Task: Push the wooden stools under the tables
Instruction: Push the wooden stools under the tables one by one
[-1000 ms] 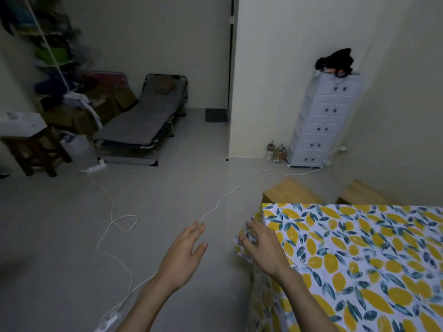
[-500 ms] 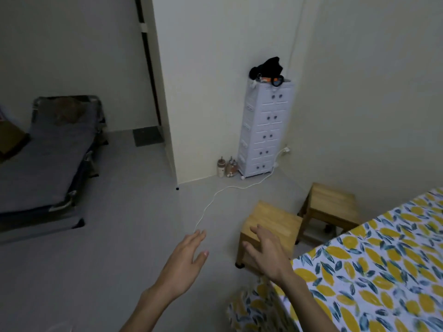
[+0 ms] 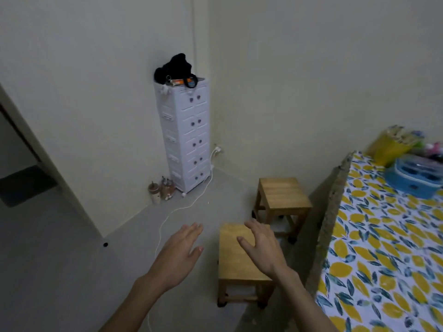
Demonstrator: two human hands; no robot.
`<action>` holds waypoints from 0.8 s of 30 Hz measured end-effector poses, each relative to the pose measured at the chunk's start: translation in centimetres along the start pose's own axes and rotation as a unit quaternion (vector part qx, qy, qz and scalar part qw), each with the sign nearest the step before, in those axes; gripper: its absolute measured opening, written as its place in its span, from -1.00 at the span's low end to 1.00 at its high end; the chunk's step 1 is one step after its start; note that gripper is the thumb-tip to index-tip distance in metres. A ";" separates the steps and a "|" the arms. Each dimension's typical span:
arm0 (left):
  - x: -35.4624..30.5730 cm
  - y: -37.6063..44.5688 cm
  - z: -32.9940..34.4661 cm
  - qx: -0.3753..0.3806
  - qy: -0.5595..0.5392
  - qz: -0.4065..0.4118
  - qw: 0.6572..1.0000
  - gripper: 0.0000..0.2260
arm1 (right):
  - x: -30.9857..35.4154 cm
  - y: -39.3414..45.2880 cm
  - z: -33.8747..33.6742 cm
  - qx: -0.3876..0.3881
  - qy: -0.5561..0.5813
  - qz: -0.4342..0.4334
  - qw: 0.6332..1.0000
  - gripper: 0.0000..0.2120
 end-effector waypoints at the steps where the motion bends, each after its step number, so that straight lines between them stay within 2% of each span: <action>1: 0.5 2.5 -0.7 0.005 0.012 0.017 1.000 -0.51 | -0.2 2.2 0.0 -0.008 0.003 0.013 1.000 -0.47; 8: 3.9 16.9 -5.6 0.029 0.019 0.075 0.997 -0.51 | 0.8 15.8 -0.2 -0.039 0.011 0.079 0.996 -0.47; 11: 5.5 23.1 -6.2 0.055 0.009 0.086 0.995 -0.51 | 0.4 20.4 -0.2 -0.042 0.003 0.097 0.994 -0.47; 15: 6.2 31.7 -5.6 0.103 -0.007 0.113 0.988 -0.51 | -2.1 25.7 0.3 -0.048 0.005 0.162 0.986 -0.45; 24: 6.2 52.3 -3.7 0.223 0.058 0.256 0.939 -0.49 | -6.1 37.3 1.0 -0.126 0.032 0.293 0.947 -0.53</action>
Point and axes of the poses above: each hand's wrist, its own y-axis towards the middle knuckle, its own z-axis out of the palm, x = y × z, the point moved 5 cm from there along y, towards the middle knuckle, and after that the axes turned 8 degrees about -z, right-handed, at the moved point
